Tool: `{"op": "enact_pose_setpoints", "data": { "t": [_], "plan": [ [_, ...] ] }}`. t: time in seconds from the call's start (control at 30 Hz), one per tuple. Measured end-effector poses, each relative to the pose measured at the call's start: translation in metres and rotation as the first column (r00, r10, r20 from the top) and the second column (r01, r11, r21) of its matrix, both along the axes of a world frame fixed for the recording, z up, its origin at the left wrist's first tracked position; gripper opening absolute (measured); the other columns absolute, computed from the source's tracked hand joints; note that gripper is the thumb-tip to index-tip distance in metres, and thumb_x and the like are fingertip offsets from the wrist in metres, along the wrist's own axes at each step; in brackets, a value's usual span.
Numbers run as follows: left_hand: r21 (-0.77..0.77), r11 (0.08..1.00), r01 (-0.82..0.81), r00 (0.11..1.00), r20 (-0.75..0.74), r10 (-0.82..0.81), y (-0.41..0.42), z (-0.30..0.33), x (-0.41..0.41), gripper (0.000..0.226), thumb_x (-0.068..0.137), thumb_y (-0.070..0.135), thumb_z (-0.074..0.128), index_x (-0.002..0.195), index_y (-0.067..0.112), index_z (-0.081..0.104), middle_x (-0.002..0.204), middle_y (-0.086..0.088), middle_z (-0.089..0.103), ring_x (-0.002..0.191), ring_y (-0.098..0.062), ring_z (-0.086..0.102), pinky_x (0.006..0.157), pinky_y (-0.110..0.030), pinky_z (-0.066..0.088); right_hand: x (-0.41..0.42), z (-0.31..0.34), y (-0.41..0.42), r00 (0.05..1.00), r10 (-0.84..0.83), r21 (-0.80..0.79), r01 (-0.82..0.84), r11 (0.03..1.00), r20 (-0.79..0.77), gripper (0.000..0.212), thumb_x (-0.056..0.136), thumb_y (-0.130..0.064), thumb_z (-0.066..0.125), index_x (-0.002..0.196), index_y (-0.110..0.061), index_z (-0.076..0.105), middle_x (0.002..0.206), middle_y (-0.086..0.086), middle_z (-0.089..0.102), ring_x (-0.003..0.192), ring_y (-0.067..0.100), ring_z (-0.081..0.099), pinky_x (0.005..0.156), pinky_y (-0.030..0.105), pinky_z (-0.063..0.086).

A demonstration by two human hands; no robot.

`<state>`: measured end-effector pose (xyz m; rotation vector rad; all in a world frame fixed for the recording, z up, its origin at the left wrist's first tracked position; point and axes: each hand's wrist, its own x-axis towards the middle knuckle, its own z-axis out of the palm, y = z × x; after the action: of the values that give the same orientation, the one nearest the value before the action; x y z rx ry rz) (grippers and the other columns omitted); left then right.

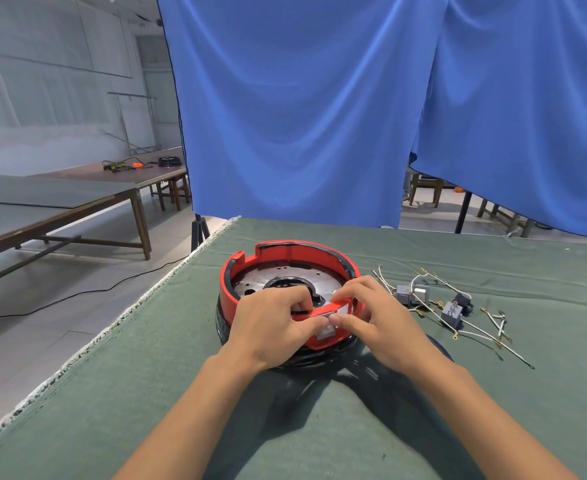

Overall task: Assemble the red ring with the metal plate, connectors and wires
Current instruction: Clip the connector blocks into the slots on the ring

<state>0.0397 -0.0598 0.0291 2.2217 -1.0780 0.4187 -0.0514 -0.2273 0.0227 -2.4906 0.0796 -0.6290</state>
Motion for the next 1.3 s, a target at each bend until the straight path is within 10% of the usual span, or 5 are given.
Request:
{"op": "enact_pose_setpoints", "data": {
  "t": [0.3, 0.4, 0.6, 0.9, 1.3],
  "plan": [
    [0.04, 0.997, -0.067, 0.981, 0.184, 0.058, -0.011, -0.007, -0.006, 0.039, 0.09, 0.061, 0.041, 0.095, 0.027, 0.057, 0.076, 0.009, 0.065, 0.071, -0.014, 0.06, 0.061, -0.03, 0.039, -0.004, 0.003, 0.0, 0.999, -0.03, 0.099, 0.027, 0.995, 0.029, 0.021, 0.085, -0.029, 0.066, 0.106, -0.033, 0.064, 0.104, -0.025, 0.052, 0.073, -0.004, 0.054, 0.077, 0.026, 0.044],
    [0.092, 0.993, -0.079, 0.971, 0.233, 0.055, -0.015, -0.009, -0.005, 0.043, 0.093, 0.06, 0.032, 0.094, 0.028, 0.06, 0.076, 0.006, 0.066, 0.074, -0.017, 0.062, 0.067, -0.032, 0.041, -0.005, 0.011, -0.019, 0.959, -0.265, 0.109, 0.255, 0.961, 0.098, 0.019, 0.085, -0.026, 0.061, 0.101, -0.034, 0.065, 0.103, -0.02, 0.057, 0.072, -0.001, 0.055, 0.072, 0.03, 0.044],
    [0.06, 0.996, -0.065, 0.973, 0.224, 0.05, -0.016, -0.011, -0.004, 0.056, 0.09, 0.062, 0.022, 0.094, 0.028, 0.065, 0.08, 0.007, 0.069, 0.079, -0.017, 0.063, 0.072, -0.033, 0.043, -0.004, 0.001, -0.081, 0.739, -0.67, -0.116, 0.661, 0.741, -0.068, 0.037, 0.091, -0.013, 0.046, 0.125, -0.022, 0.057, 0.131, 0.002, 0.055, 0.121, 0.026, 0.042, 0.084, 0.038, 0.04],
    [-0.102, 0.992, 0.073, 0.975, 0.214, -0.05, -0.014, -0.008, -0.002, 0.043, 0.088, 0.053, 0.042, 0.088, 0.029, 0.077, 0.078, 0.012, 0.074, 0.074, -0.01, 0.069, 0.057, -0.033, 0.052, 0.01, -0.02, -0.103, 0.715, -0.692, -0.298, 0.642, 0.707, -0.102, 0.025, 0.09, -0.022, 0.059, 0.114, -0.023, 0.066, 0.119, 0.009, 0.064, 0.111, 0.033, 0.05, 0.086, 0.037, 0.034],
    [-0.101, 0.994, 0.029, 0.984, 0.177, -0.011, -0.012, -0.006, -0.01, 0.04, 0.087, 0.052, 0.044, 0.09, 0.03, 0.077, 0.082, 0.012, 0.074, 0.077, -0.012, 0.069, 0.062, -0.033, 0.051, -0.009, 0.001, -0.091, 0.793, -0.608, 0.129, 0.599, 0.79, 0.039, 0.017, 0.08, -0.026, 0.075, 0.093, -0.017, 0.069, 0.091, 0.002, 0.069, 0.09, 0.024, 0.062, 0.07, 0.029, 0.04]
  ]
}}
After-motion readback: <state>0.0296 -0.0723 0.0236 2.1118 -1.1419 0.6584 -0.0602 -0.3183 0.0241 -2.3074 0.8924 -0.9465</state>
